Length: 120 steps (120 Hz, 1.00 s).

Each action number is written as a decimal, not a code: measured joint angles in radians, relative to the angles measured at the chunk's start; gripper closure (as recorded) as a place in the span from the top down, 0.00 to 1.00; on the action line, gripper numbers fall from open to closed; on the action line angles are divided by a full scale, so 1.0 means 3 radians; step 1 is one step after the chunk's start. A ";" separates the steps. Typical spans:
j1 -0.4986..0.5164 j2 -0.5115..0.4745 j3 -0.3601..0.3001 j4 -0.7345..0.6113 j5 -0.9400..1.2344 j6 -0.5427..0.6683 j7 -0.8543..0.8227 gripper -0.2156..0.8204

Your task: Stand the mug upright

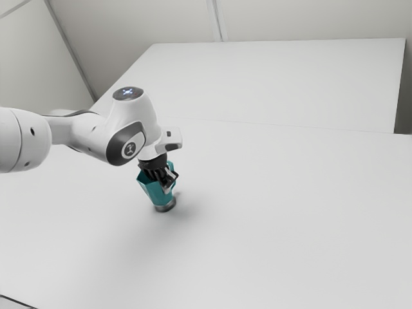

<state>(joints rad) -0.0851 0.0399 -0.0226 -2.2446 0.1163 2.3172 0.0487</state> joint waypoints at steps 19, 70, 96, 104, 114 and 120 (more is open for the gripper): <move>0.0016 0.0007 -0.0001 0.0000 -0.0031 0.0005 0.0003 0.15; 0.0007 0.0004 -0.0001 -0.0007 -0.0058 0.0007 0.0034 0.48; 0.0017 -0.0011 -0.0003 -0.0005 -0.0060 0.0006 0.0041 0.60; 0.0019 -0.0032 -0.0005 -0.0005 -0.0060 0.0002 0.0043 0.62; 0.0018 -0.0113 -0.0006 -0.0005 -0.0060 -0.0011 0.0045 0.64; 0.0016 -0.0170 -0.0006 -0.0005 -0.0060 -0.0026 0.0046 0.65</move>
<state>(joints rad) -0.0803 -0.0111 -0.0245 -2.2461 0.0982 2.3094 0.0626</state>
